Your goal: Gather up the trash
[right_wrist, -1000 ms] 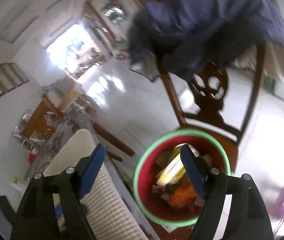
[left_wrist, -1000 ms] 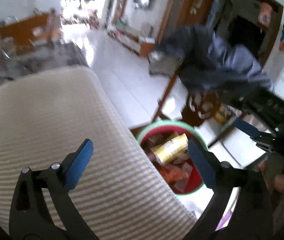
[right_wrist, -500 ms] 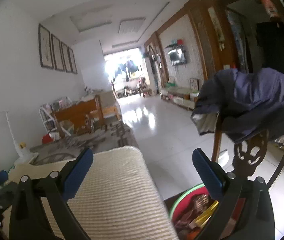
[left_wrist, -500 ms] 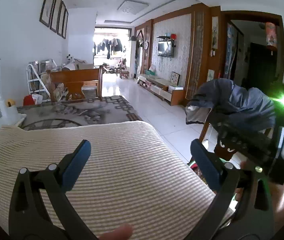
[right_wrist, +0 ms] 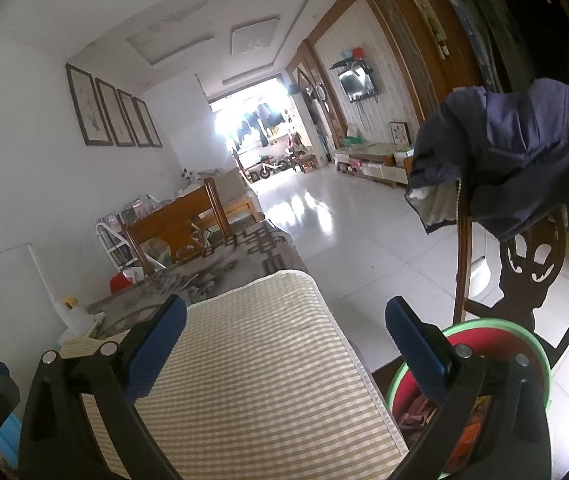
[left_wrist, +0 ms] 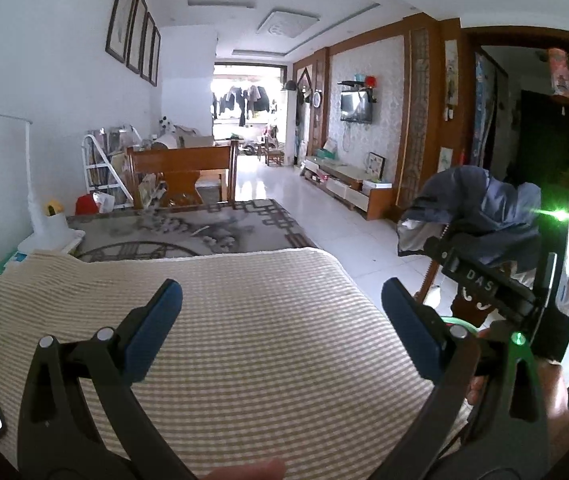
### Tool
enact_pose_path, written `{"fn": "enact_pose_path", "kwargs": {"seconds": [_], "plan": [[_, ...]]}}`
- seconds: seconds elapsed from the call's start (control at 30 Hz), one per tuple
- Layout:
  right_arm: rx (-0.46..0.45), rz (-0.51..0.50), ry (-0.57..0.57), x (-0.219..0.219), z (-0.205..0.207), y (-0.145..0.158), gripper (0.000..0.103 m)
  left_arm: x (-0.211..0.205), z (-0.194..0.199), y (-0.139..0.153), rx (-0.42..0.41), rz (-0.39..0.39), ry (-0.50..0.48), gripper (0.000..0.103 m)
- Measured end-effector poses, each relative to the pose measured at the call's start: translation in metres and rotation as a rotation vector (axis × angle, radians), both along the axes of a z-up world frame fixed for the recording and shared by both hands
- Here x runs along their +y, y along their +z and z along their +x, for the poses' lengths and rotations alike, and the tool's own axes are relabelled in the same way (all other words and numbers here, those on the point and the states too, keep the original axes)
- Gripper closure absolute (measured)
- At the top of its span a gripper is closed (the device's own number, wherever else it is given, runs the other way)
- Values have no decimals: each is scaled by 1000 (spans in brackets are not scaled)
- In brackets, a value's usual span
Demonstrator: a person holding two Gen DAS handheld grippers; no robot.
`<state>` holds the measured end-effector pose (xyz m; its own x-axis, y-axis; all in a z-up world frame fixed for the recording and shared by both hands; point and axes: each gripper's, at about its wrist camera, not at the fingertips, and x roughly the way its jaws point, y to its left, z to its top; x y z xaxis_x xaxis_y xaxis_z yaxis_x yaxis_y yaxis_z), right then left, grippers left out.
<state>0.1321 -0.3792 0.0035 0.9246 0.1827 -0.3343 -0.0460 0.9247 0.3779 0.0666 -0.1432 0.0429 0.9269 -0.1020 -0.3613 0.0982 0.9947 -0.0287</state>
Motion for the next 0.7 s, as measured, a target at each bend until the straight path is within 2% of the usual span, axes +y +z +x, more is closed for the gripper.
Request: {"fn": "enact_pose_path", "kwargs": {"seconds": [0.7], "plan": [[42, -34, 36, 12, 4, -6, 6, 7, 5, -9, 57, -26, 6, 5]]}}
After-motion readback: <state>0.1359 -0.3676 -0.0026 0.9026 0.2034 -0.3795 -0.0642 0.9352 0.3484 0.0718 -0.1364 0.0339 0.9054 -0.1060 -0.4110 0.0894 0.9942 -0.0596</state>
